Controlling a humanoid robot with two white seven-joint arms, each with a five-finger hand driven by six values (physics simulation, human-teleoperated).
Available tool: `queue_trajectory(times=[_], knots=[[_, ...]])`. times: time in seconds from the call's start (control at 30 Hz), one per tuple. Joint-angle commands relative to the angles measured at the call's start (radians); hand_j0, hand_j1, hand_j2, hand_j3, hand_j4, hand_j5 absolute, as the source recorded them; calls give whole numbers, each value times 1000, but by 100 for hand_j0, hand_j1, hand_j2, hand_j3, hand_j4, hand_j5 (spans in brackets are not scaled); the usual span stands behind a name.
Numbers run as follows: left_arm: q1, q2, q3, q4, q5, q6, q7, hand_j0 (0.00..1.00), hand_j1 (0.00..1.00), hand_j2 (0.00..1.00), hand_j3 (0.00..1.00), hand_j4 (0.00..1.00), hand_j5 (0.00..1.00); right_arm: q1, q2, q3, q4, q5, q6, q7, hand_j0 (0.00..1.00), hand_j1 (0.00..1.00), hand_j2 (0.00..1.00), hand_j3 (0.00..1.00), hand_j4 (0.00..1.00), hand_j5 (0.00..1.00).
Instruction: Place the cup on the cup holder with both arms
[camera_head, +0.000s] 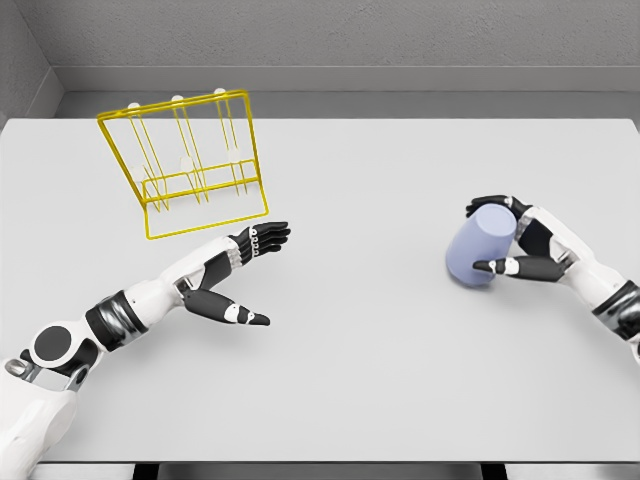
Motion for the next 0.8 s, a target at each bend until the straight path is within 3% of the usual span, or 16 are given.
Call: queue_trajectory(times=[0.0, 0.47, 0.77], knots=[[0, 1, 0, 0, 7, 0, 0, 100, 100, 100, 100, 100, 100, -2, -1, -3, -16, -4, 0, -3, 70, 70, 70, 70, 70, 70], [0, 2, 0, 0, 7, 0, 0, 100, 100, 100, 100, 100, 100, -26, 9, -3, -88, 7, 0, -7, 70, 70, 70, 70, 70, 70], [-2, 1, 0, 6, 7, 0, 0, 100, 100, 100, 100, 100, 100, -38, 93, 2, -128, 82, 0, -7, 69, 69, 69, 69, 69, 69]])
